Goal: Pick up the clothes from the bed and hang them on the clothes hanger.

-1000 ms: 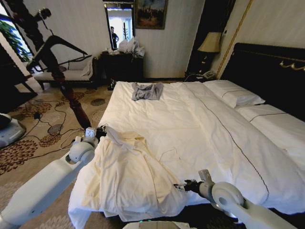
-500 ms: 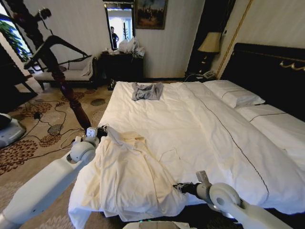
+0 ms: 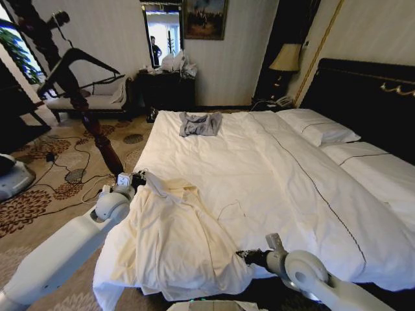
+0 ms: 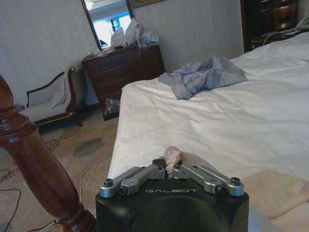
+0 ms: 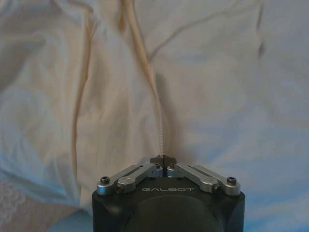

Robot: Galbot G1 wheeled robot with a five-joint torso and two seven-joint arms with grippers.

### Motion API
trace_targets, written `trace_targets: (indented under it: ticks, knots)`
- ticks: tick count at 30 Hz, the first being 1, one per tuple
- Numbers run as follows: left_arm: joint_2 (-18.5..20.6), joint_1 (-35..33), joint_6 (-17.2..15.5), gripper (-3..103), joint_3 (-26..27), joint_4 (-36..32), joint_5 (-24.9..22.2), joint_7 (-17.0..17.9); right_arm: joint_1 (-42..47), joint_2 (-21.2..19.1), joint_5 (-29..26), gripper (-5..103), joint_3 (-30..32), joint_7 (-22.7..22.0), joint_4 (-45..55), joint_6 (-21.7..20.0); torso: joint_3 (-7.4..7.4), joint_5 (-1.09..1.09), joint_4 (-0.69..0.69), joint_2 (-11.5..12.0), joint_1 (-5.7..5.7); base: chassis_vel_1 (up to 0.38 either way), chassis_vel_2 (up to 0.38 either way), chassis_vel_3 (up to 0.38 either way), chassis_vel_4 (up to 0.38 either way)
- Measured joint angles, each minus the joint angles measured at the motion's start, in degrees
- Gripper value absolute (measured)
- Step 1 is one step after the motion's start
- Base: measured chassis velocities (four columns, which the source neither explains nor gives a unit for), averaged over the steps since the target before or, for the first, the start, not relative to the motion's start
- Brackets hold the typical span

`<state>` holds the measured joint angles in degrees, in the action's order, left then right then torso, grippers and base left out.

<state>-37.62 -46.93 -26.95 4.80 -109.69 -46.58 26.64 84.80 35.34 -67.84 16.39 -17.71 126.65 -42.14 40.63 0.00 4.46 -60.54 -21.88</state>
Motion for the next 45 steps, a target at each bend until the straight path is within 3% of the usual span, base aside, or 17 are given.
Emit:
trace_targets:
  ticks: [6,11,16,26,38,45]
  knots:
    - [-0.2,-0.2,0.1,2,0.3,-0.2,-0.1,0.1,-5.2,-0.7,-5.4,0,1.3,-3.5,1.1,0.0,0.00,-0.01,-0.02,0.0,0.00,0.000,0.000,0.000,0.000]
    - [-0.2,-0.2,0.1,2,0.4,-0.6,-0.2,0.1,-7.3,-1.1,-6.7,0,1.6,-4.5,1.3,0.0,0.00,0.00,-0.01,0.0,0.00,0.000,0.000,0.000,0.000]
    - [-0.3,0.6,0.1,2,1.4,-0.8,-1.4,1.0,-15.3,-0.9,-9.5,0,2.4,-7.6,0.1,0.0,0.00,0.00,-0.02,0.0,0.00,0.000,0.000,0.000,0.000]
    - [-2.3,13.4,-0.3,2,-0.6,4.1,-6.0,3.6,-36.2,0.3,-13.5,0,-1.4,-10.3,-10.8,0.3,0.01,0.00,0.00,0.0,-0.01,0.000,0.000,0.000,0.000]
    - [-7.9,22.7,-1.3,2,-4.4,13.1,-6.4,4.4,-52.7,5.9,-10.6,0,-10.5,-8.9,-25.2,2.2,0.02,0.00,-0.04,0.0,-0.01,0.000,0.000,0.000,0.000]
    - [-15.8,26.1,-0.9,2,-5.4,22.8,-3.7,5.3,-56.8,10.3,-5.2,0,-15.4,-6.6,-34.7,3.7,0.01,0.00,0.01,0.0,-0.02,0.000,0.000,0.000,0.000]
